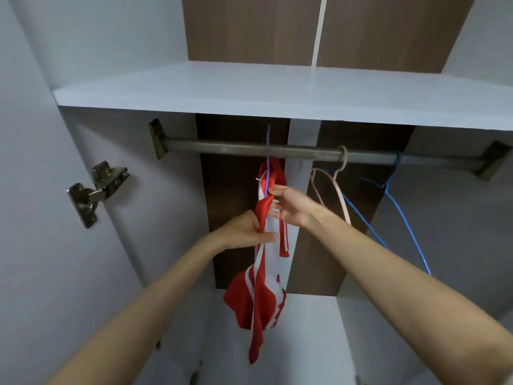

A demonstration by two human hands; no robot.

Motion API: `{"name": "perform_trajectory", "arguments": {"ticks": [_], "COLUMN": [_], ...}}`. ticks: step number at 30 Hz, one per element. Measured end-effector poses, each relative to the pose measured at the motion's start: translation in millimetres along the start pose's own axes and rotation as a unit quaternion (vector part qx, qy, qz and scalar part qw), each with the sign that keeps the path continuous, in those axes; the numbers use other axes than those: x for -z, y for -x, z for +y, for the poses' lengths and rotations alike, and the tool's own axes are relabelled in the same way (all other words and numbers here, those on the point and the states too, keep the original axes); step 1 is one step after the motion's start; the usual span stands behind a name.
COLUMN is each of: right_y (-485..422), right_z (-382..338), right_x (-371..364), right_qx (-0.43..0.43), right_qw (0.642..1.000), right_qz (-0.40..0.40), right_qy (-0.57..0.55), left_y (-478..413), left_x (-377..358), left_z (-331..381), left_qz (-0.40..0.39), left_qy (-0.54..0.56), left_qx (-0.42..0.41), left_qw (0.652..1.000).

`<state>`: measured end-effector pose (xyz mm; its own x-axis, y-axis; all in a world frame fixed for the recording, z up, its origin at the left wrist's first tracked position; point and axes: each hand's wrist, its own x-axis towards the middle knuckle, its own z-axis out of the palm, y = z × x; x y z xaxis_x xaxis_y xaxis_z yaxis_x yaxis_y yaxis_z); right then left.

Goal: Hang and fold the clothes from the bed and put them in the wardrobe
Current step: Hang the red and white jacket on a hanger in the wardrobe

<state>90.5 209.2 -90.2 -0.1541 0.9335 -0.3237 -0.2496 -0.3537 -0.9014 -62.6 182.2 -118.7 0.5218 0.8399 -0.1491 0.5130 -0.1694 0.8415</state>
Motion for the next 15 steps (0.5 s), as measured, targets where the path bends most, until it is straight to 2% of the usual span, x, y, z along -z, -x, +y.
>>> {"name": "perform_trajectory", "arguments": {"ticks": [2, 7, 9, 12, 15], "right_y": [-12.9, -30.0, -30.4, -23.2, -5.4], "right_z": [0.4, 11.9, 11.4, 10.3, 9.3], "right_x": [4.6, 16.6, 16.0, 13.1, 13.7], "right_qx": [-0.011, -0.02, 0.007, 0.071, 0.144], "right_qw": [1.0, 0.995, 0.987, 0.955, 0.926], "right_qz": [-0.006, -0.038, -0.026, 0.024, 0.061], "right_qy": [0.023, 0.093, 0.157, 0.286, 0.343], "left_y": [-16.6, -40.2, -42.1, -38.5, -24.5], "left_x": [1.7, -8.4, -10.4, -12.3, -14.5], "left_z": [-10.5, -36.9, -40.7, -43.4, -38.7], "left_qz": [0.041, 0.04, 0.068, 0.101, 0.148], "left_qy": [-0.025, -0.029, -0.039, -0.072, -0.103], "left_qx": [0.018, 0.06, 0.064, 0.078, 0.091], "left_qw": [0.999, 0.997, 0.995, 0.989, 0.979]}}
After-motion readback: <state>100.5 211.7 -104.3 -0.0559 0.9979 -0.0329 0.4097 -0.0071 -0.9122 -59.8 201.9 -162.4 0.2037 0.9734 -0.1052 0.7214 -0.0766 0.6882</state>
